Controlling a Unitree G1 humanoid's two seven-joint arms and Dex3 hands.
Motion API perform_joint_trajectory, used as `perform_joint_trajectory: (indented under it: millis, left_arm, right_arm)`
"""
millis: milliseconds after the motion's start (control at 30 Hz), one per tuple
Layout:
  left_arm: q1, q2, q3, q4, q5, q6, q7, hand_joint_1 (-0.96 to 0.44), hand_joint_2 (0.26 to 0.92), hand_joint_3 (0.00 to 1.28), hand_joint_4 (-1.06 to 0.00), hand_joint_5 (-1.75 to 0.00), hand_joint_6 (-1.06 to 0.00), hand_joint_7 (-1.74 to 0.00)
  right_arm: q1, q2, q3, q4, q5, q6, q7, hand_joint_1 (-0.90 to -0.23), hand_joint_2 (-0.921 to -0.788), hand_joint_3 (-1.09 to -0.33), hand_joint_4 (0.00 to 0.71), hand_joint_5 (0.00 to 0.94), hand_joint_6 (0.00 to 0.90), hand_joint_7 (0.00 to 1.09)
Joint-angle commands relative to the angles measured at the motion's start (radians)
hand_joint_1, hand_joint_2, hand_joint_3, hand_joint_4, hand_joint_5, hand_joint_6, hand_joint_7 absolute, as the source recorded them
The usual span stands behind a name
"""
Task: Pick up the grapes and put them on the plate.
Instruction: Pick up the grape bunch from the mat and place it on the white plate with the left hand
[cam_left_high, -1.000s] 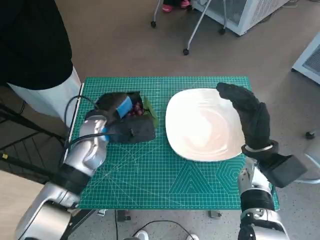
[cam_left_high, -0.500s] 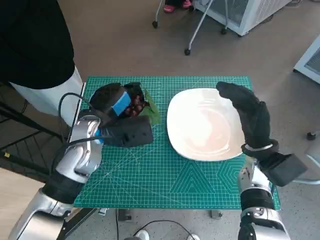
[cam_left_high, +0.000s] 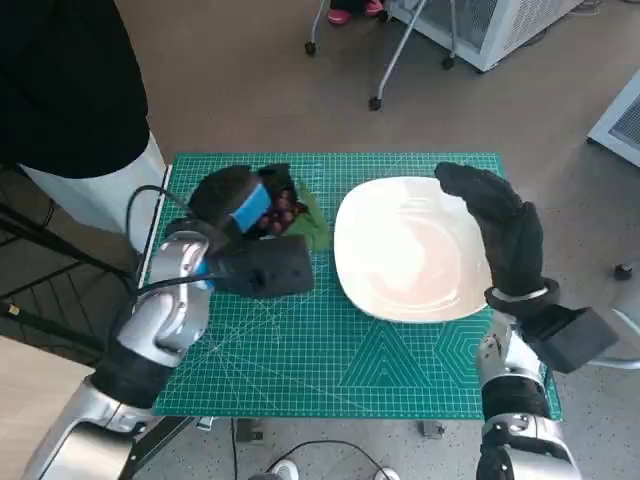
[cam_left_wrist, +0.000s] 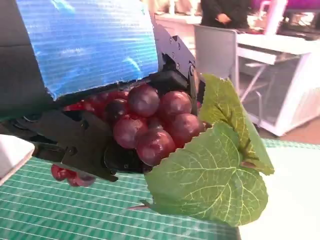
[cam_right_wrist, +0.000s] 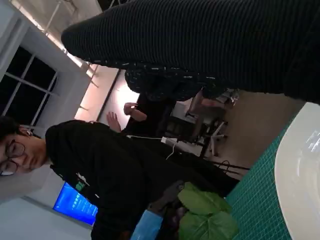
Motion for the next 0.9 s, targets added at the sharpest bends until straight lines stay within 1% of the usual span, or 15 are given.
perform_joint_trajectory:
  millis: [33, 200, 333, 433, 533, 767, 900]
  left_arm:
    - [-0.082, -0.057, -0.033, 0.051, 0.02, -0.033, 0.01, 0.0, 0.921, 0.14, -0.65, -1.31, -0.52, -1.17]
    - [-0.161, -0.121, -0.07, 0.156, 0.024, -0.06, 0.01, 0.0, 0.921, 0.16, -0.62, -1.36, -0.51, -1.15]
    - [-0.216, -0.166, -0.094, 0.248, 0.022, -0.1, 0.023, 0.0, 0.921, 0.16, -0.58, -1.33, -0.54, -1.21]
    - [-0.25, -0.196, -0.107, 0.312, 0.018, -0.135, 0.034, 0.0, 0.921, 0.16, -0.58, -1.36, -0.55, -1.17]
    - [-0.281, -0.226, -0.117, 0.37, 0.013, -0.173, 0.045, 0.0, 0.921, 0.17, -0.57, -1.42, -0.54, -1.12]
    - [-0.357, -0.296, -0.143, 0.517, 0.013, -0.25, 0.079, 0.0, 0.921, 0.2, -0.54, -1.47, -0.52, -1.12]
    - [-0.401, -0.336, -0.159, 0.605, 0.015, -0.284, 0.098, 0.01, 0.921, 0.2, -0.53, -1.49, -0.51, -1.13]
  right_arm:
    - [0.005, -0.007, -0.003, 0.004, 0.003, 0.002, 0.01, -0.507, -0.921, -0.535, 0.264, 0.003, 0.243, 0.01]
    - [0.014, -0.012, -0.005, -0.008, 0.007, 0.0, 0.012, -0.505, -0.921, -0.531, 0.267, 0.003, 0.249, 0.01]
    - [0.024, -0.019, -0.008, -0.018, 0.009, -0.002, 0.012, -0.502, -0.921, -0.529, 0.269, 0.003, 0.252, 0.01]
    - [0.032, -0.024, -0.012, -0.027, 0.013, -0.002, 0.012, -0.5, -0.921, -0.526, 0.271, 0.004, 0.255, 0.01]
    - [0.041, -0.028, -0.015, -0.039, 0.017, 0.0, 0.009, -0.5, -0.921, -0.524, 0.273, 0.004, 0.258, 0.01]
    - [0.068, -0.034, -0.019, -0.085, 0.029, 0.011, -0.001, -0.516, -0.921, -0.515, 0.278, 0.005, 0.265, 0.01]
    - [0.083, -0.037, -0.017, -0.109, 0.027, 0.01, -0.017, -0.528, -0.921, -0.512, 0.281, 0.005, 0.268, 0.01]
